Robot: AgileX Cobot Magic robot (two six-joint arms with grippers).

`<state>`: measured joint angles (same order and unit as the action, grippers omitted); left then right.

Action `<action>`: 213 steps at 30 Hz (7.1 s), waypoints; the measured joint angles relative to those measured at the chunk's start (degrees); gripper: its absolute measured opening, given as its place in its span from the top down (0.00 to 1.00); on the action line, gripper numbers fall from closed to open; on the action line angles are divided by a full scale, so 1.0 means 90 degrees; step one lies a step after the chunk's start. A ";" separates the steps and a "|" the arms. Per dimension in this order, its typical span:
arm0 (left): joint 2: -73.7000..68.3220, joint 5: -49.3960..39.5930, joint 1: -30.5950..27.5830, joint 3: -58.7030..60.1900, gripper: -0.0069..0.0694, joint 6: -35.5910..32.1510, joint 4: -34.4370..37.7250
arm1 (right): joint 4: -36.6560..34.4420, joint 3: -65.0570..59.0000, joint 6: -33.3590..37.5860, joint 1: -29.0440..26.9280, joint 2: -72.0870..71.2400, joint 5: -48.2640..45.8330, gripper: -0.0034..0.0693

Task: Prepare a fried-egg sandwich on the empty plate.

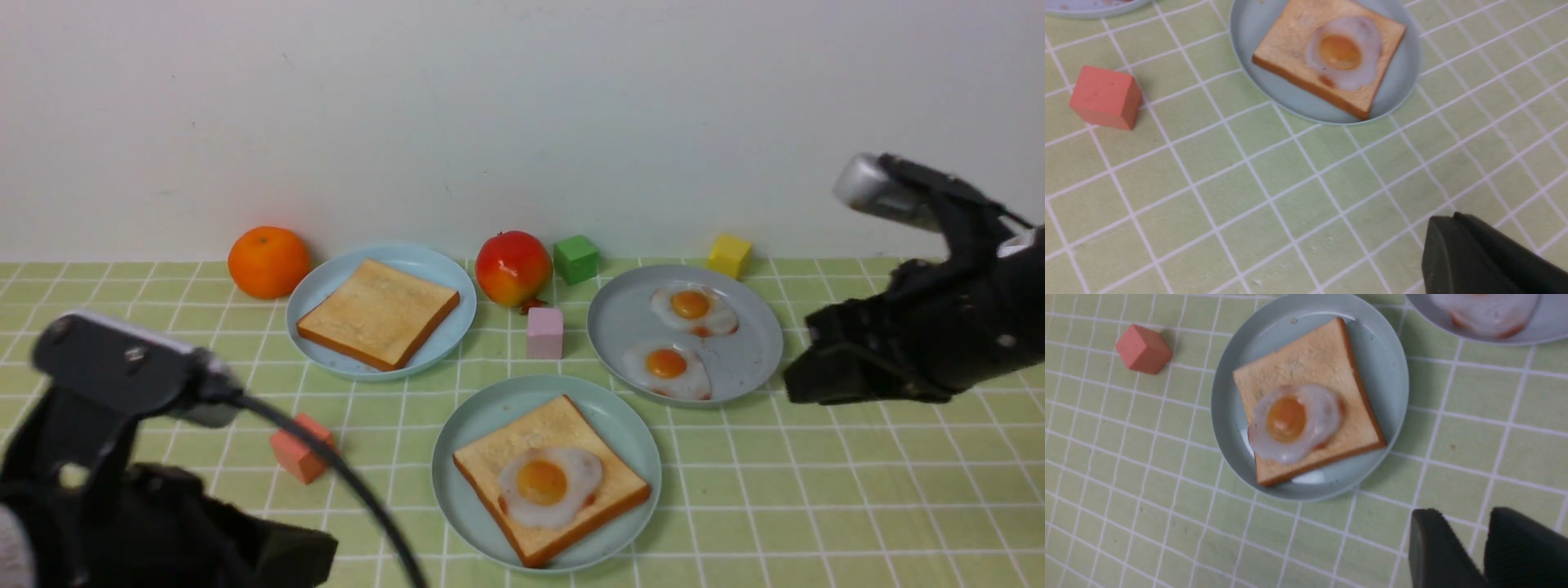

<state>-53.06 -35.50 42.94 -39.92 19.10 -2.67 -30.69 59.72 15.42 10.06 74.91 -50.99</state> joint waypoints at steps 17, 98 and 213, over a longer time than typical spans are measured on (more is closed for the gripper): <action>-0.5972 -0.1133 -0.2092 -0.5140 0.93 -0.1285 -0.0066 | 0.0984 0.0000 -0.0112 0.1029 -0.3332 -0.0936 0.95; -0.6046 -0.0004 0.0252 -0.4176 0.89 -0.2410 -0.0673 | 0.1658 -0.0012 -0.0179 0.1035 -0.4503 -0.1773 0.91; 0.5752 0.3866 0.0633 0.4013 0.90 -0.2392 0.1864 | 0.2814 -0.6728 -0.2030 -0.1048 -0.8390 0.3121 0.97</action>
<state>-1.29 -0.71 48.64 -3.80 -2.43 14.10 -5.37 -0.83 -2.85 0.63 -0.60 -22.91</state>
